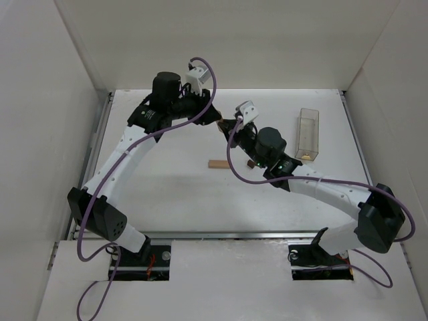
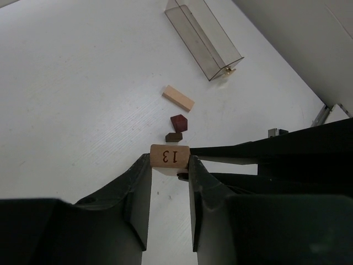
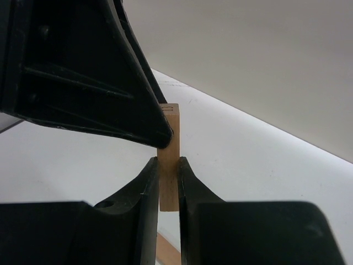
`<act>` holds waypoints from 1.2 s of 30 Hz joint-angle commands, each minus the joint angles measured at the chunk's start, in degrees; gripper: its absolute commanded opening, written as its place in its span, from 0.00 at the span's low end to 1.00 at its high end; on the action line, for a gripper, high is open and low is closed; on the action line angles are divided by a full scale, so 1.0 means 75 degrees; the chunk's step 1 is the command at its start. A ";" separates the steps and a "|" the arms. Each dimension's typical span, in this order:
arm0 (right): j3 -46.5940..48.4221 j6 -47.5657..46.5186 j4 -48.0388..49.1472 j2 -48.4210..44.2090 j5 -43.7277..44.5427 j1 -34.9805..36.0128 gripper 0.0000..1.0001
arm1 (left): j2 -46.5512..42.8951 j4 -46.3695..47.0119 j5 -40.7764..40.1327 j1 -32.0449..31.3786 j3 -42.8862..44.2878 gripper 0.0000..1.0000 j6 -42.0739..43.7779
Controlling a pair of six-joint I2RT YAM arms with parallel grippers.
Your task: Build the wood block tower
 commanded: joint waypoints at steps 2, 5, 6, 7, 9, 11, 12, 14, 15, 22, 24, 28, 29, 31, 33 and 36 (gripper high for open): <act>0.0051 -0.0081 0.0406 -0.0235 -0.0393 0.0073 0.00 | -0.0102 0.0276 0.0175 -0.0020 0.0134 0.08 0.0045; 0.0051 -0.0081 0.0335 -0.0165 -0.0463 0.0073 0.00 | -0.0102 0.0276 0.0175 -0.0020 0.0134 0.00 0.0348; 0.0120 -0.0081 0.0254 -0.0083 -0.0533 0.0073 0.00 | -0.0102 0.0276 0.0175 -0.0020 0.0041 0.00 0.0465; 0.0191 -0.0081 0.0102 -0.0083 -0.0533 0.0073 0.00 | -0.0102 0.0276 0.0175 -0.0020 -0.0041 0.00 0.0687; 0.0296 -0.0081 -0.0086 0.0023 -0.0533 0.0073 0.16 | -0.0183 0.0206 0.0175 -0.0020 -0.0123 0.00 0.0911; 0.0390 0.0001 -0.0355 0.0117 -0.0533 0.0073 0.25 | -0.0184 0.0206 0.0175 -0.0020 -0.0194 0.00 0.1214; 0.0472 0.0071 -0.0426 0.0210 -0.0533 0.0073 0.31 | -0.0265 0.0206 0.0175 -0.0020 -0.0264 0.00 0.1321; 0.0473 0.0165 -0.0508 0.0281 -0.0359 0.0073 0.43 | -0.0266 0.0136 0.0175 -0.0020 -0.0335 0.00 0.1497; 0.0473 0.0165 -0.0509 0.0281 -0.0358 0.0073 0.46 | -0.0347 0.0135 0.0175 -0.0020 -0.0405 0.00 0.1579; 0.0402 0.0235 -0.0601 0.0200 -0.0077 0.0073 0.68 | -0.0418 0.0135 -0.0071 -0.0020 -0.0640 0.00 0.2165; 0.0402 0.0235 -0.0881 0.0129 -0.0006 0.0073 0.77 | -0.0418 0.0135 -0.0374 -0.0020 -0.0873 0.00 0.2550; -0.0180 0.0235 -0.1258 -0.0374 0.0146 0.0073 0.78 | -0.0769 0.0614 -0.0890 0.0050 -0.1807 0.00 0.4010; -0.0392 0.0235 -0.1259 -0.0735 0.0146 0.0073 0.80 | -0.0920 0.1068 -0.0891 0.0051 -0.2137 0.00 0.4389; -0.0814 0.0306 -0.1259 -0.1112 0.0030 0.0003 0.81 | -0.1459 0.1644 -0.0530 0.0342 -0.2851 0.00 0.5139; -0.1389 0.0376 -0.1259 -0.1684 -0.0146 -0.0079 0.83 | -0.1811 0.2430 -0.0096 0.0507 -0.3883 0.00 0.6074; -0.1835 0.0902 -0.1598 -0.2248 -0.0217 -0.0220 0.85 | -0.2012 0.2702 0.0724 0.0671 -0.4541 0.00 0.6641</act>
